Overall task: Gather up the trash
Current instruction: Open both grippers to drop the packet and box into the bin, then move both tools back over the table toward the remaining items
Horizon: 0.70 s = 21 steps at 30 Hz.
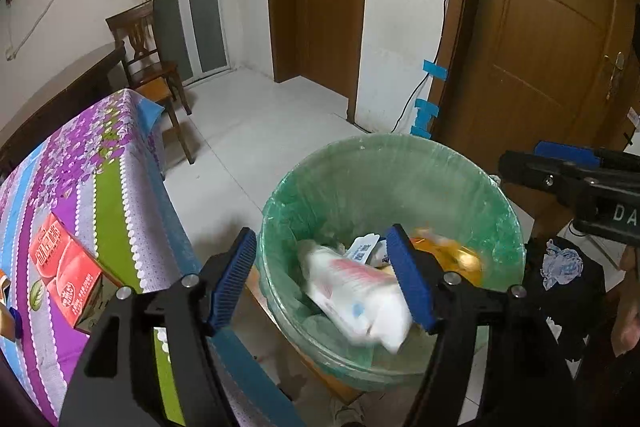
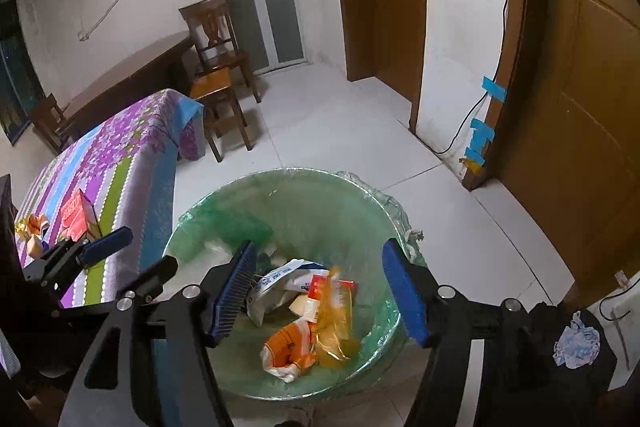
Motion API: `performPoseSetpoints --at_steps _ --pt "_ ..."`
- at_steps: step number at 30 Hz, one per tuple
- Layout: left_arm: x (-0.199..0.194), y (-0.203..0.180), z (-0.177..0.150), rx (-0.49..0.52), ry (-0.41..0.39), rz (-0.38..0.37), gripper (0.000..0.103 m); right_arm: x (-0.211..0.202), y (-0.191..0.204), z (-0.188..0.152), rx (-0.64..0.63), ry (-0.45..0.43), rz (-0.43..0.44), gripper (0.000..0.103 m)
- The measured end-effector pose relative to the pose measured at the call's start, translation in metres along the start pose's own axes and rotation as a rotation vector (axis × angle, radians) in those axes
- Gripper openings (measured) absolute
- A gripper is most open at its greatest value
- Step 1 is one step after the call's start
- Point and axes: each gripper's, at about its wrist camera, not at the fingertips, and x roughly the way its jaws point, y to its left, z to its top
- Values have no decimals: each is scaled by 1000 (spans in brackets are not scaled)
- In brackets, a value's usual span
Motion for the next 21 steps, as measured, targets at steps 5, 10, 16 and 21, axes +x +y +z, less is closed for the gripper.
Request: performPoseSetpoints --at_steps 5,10,16,21 --pt "-1 -1 -1 7 -2 4 65 -2 4 0 -4 -2 3 66" --pt "-3 1 0 7 -8 8 65 -4 4 -1 -7 -7 3 66" --pt "-6 1 -1 13 -10 7 65 -13 1 0 -5 -27 -3 69" --pt "-12 3 -2 17 -17 15 65 -28 2 -3 -16 -65 -6 74"
